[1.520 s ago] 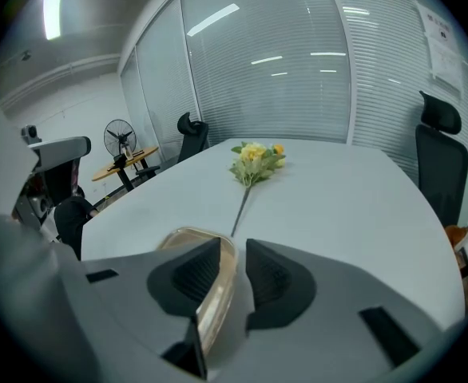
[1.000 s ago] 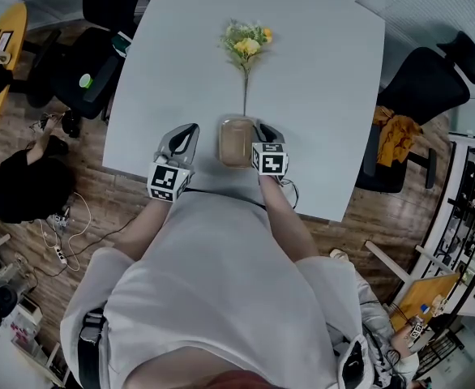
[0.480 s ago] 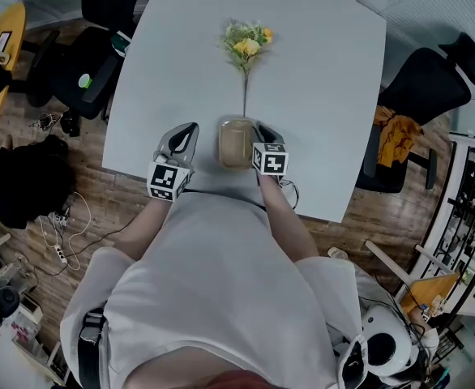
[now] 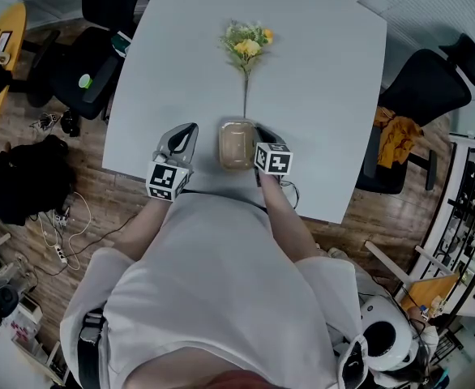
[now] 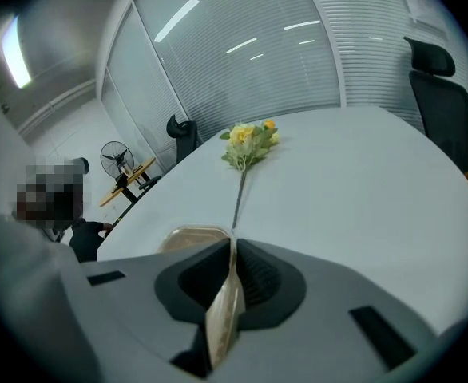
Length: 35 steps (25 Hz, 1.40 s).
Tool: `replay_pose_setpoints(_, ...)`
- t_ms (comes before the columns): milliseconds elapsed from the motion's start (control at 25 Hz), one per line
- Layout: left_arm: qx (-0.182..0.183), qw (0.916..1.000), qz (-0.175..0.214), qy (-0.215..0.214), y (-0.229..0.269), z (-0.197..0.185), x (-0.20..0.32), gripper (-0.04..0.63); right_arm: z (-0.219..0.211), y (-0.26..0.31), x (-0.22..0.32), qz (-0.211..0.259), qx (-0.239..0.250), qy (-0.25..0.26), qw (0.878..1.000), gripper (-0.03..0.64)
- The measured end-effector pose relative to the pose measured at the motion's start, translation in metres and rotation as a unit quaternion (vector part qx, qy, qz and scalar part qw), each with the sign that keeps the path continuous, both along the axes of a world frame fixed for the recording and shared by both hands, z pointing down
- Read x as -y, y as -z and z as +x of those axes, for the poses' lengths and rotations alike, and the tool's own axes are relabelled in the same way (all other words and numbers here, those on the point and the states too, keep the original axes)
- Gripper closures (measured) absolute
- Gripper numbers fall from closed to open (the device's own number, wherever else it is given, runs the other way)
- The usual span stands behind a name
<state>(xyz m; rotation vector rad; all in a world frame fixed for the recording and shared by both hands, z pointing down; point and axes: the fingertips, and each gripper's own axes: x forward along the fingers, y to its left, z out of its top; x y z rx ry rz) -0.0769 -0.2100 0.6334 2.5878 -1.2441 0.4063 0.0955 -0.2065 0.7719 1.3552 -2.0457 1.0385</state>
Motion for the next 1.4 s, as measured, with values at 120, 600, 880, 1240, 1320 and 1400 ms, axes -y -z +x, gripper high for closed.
replay_pose_setpoints(120,0.001,1.0000,0.002,0.001,0.001,0.000,0.002,0.586,0.001,0.002,0.001,0.002,0.005,-0.003,1.000,0.589)
replay_pose_setpoints(600,0.001,1.0000,0.006,-0.006,0.004,0.005,0.000,0.586,0.000,0.015,0.003,0.027,-0.010,0.007,1.000,0.594)
replay_pose_setpoints(880,0.002,1.0000,0.008,-0.005,0.004,0.001,-0.006,0.586,0.000,0.020,0.000,0.036,-0.017,0.008,0.999,0.595)
replay_pose_setpoints(1240,0.001,0.9999,0.014,-0.006,0.008,0.000,-0.012,0.586,-0.003,0.038,-0.001,0.061,-0.020,0.011,0.998,0.595)
replay_pose_setpoints(1320,0.001,0.9999,0.015,-0.006,0.009,0.001,-0.014,0.586,-0.003,0.043,-0.002,0.068,-0.020,0.010,0.997,0.595)
replay_pose_setpoints(1400,0.000,0.9999,0.016,-0.006,0.011,0.001,-0.016,0.586,-0.004,0.050,-0.003,0.077,-0.019,0.009,0.997,0.595)
